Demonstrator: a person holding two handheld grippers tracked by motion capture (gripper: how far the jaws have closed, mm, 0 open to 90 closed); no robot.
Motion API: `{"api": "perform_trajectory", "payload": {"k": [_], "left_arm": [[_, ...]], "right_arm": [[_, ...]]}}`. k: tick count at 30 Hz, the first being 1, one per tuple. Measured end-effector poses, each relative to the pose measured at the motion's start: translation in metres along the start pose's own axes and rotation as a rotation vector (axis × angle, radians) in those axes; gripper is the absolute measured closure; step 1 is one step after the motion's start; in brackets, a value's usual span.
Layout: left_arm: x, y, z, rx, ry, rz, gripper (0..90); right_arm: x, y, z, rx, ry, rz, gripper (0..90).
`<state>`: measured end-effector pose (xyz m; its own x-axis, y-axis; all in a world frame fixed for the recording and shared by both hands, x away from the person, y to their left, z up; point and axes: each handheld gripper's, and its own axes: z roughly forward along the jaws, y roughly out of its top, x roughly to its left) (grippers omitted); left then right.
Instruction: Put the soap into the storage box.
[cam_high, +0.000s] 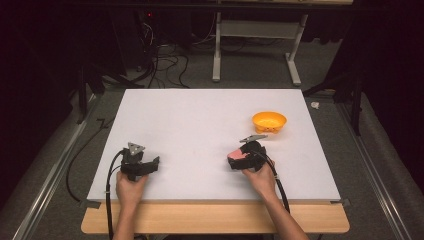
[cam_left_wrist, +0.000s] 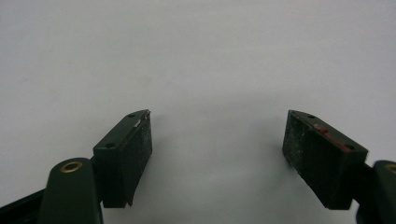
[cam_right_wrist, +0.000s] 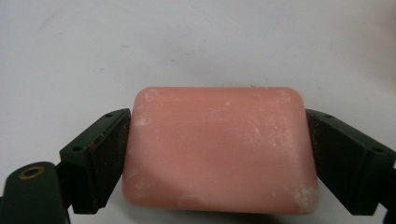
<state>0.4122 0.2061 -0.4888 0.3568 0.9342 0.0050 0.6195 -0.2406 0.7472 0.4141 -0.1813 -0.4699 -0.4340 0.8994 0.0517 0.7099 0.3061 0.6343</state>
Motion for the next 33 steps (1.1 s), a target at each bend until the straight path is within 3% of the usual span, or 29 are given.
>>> {"api": "perform_trajectory", "payload": {"k": [16, 25, 33], "left_arm": [[0.000, 0.000, 0.000, 0.000, -0.001, -0.001, 24.3], [0.000, 0.000, 0.000, 0.000, 0.001, 0.000, 24.3], [0.000, 0.000, 0.000, 0.000, 0.001, 0.001, 24.3]], "right_arm": [[0.006, -0.004, 0.005, 0.004, -0.047, -0.044, 13.5], [0.004, -0.007, 0.001, 0.001, -0.029, -0.050, 13.6], [-0.001, -0.007, -0.011, -0.038, -0.005, -0.041, 13.7]]}}
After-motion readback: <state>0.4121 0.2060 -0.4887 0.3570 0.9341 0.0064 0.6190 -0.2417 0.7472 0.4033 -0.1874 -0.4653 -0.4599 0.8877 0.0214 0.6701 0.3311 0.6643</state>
